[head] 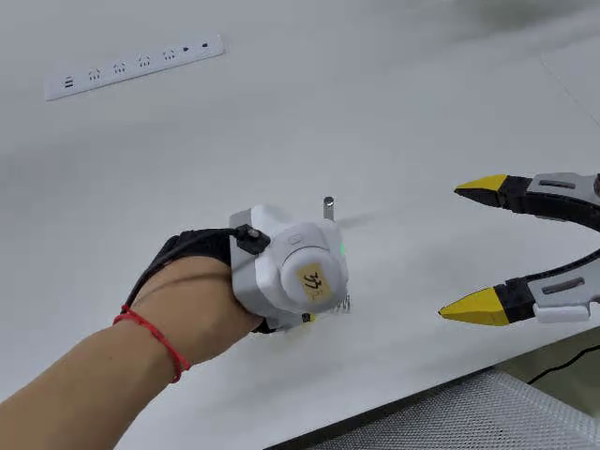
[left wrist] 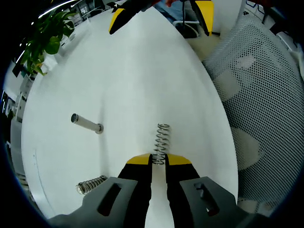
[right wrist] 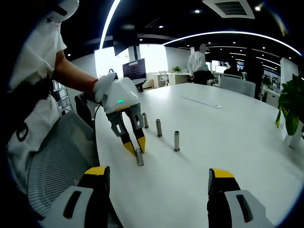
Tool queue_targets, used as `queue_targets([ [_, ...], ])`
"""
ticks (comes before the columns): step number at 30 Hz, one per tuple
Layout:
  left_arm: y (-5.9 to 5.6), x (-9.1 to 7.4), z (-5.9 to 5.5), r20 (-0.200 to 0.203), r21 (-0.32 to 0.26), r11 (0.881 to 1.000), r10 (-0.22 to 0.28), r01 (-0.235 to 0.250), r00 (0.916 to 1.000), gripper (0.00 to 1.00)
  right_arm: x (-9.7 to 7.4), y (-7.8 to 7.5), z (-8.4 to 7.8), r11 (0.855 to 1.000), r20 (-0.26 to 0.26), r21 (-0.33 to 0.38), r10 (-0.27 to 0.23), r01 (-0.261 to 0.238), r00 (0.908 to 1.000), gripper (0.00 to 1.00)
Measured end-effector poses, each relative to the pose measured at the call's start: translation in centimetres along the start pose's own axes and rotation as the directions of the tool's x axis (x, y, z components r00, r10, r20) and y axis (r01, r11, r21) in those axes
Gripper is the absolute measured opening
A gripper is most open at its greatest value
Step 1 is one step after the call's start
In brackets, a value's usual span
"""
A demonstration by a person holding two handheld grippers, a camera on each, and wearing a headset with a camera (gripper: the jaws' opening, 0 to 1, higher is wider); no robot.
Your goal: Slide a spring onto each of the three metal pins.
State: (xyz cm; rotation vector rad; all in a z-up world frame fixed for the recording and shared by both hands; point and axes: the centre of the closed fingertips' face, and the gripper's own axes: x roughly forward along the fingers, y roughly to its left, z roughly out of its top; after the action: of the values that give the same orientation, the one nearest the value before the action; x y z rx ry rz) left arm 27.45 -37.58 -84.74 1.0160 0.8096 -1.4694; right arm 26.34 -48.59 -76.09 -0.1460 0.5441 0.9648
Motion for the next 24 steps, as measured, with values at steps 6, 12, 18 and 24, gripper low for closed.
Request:
queue_targets([
  [6,0.1,-0.4,0.3,0.031,-0.031,1.0,0.007,-0.006,0.9995,0.07,0.2,0.3,0.0,1.0,-0.003,0.001,0.006,-0.006,1.0,0.84],
  [12,0.1,-1.2,1.0,0.09,-0.067,0.998,0.017,-0.011,0.9958,0.07,0.4,0.6,0.5,1.0,-0.001,-0.004,0.015,-0.015,0.9999,0.83],
  [18,-0.1,-2.6,1.8,0.169,-0.116,0.993,0.041,-0.021,0.9848,0.07,0.6,1.3,1.8,0.999,-0.002,-0.025,0.034,-0.034,0.9994,0.81],
  [24,0.1,-4.6,2.5,0.253,-0.175,0.984,0.079,-0.034,0.9642,0.07,1.4,2.7,3.8,0.995,-0.007,-0.061,0.073,-0.073,0.9973,0.73],
])
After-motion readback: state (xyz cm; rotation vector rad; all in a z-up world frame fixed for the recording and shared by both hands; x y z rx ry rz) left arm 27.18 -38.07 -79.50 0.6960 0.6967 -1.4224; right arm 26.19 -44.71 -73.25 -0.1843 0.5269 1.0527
